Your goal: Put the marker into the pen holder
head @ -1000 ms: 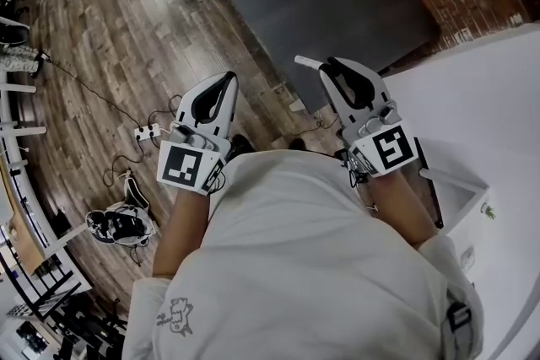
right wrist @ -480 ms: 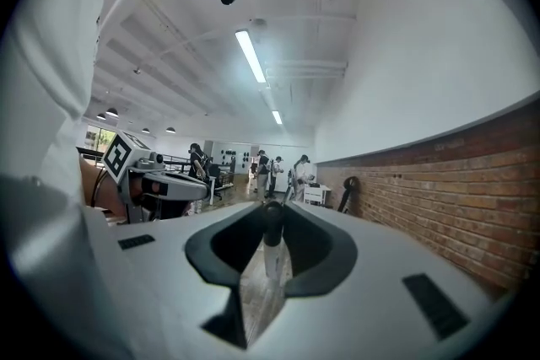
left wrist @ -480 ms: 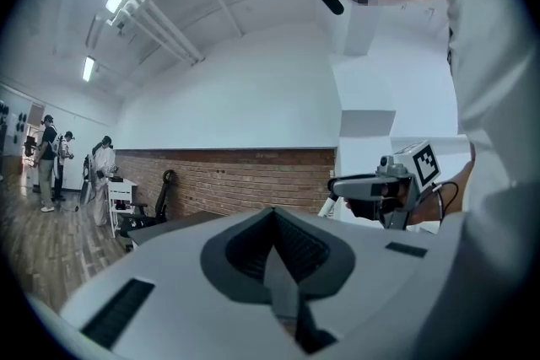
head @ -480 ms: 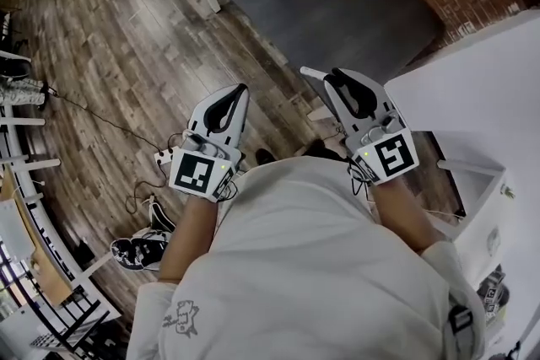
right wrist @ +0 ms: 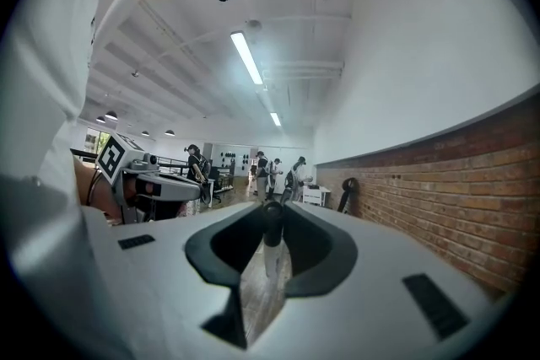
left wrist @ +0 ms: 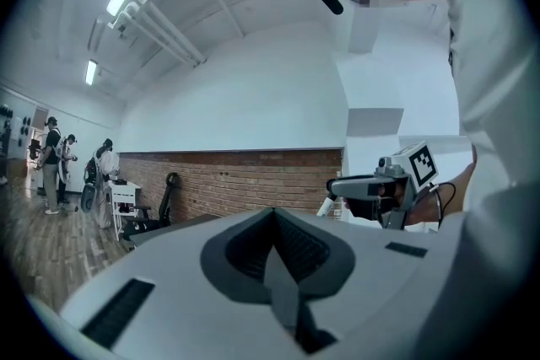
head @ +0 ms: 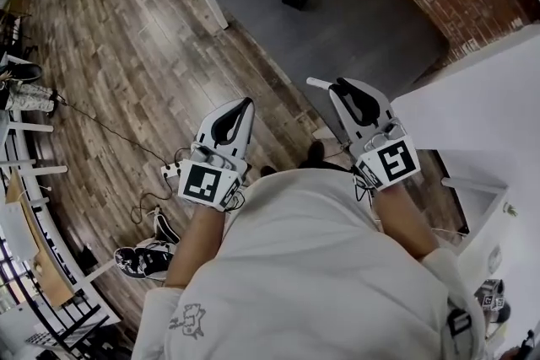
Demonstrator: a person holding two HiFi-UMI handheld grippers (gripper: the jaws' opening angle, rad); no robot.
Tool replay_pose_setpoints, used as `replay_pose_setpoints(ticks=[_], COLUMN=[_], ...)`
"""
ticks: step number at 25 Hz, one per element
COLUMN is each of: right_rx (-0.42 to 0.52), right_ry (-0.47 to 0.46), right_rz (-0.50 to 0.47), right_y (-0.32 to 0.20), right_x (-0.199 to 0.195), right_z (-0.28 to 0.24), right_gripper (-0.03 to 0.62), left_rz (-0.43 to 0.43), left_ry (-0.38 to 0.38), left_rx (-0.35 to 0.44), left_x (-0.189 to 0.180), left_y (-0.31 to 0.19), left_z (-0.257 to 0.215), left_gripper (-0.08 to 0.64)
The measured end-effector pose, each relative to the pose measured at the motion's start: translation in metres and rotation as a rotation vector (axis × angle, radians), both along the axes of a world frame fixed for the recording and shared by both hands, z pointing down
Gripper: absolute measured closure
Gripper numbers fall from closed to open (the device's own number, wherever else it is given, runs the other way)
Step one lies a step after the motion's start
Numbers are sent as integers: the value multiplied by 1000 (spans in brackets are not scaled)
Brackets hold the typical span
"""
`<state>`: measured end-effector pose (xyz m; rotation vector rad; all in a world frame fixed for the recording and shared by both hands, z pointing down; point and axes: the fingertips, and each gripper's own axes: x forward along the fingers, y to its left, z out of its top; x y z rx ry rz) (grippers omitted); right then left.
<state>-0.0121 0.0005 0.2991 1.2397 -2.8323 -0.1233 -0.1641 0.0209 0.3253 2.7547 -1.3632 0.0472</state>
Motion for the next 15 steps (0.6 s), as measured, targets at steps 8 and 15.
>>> replay_pose_setpoints(ticks=[8,15], right_rx=[23,29], right_ry=[-7,-22], right_rz=[-75,-116], right_y=[-44,-76], right_x=[36,79], right_z=[-7,-8], right_gripper=[512,512], left_rz=[-66,-97], left_ry=[-2,-14], left_rx=[3,10], left_x=[36,82], left_y=[-41,-69], left_z=[-5,-4], left_gripper=[549,549])
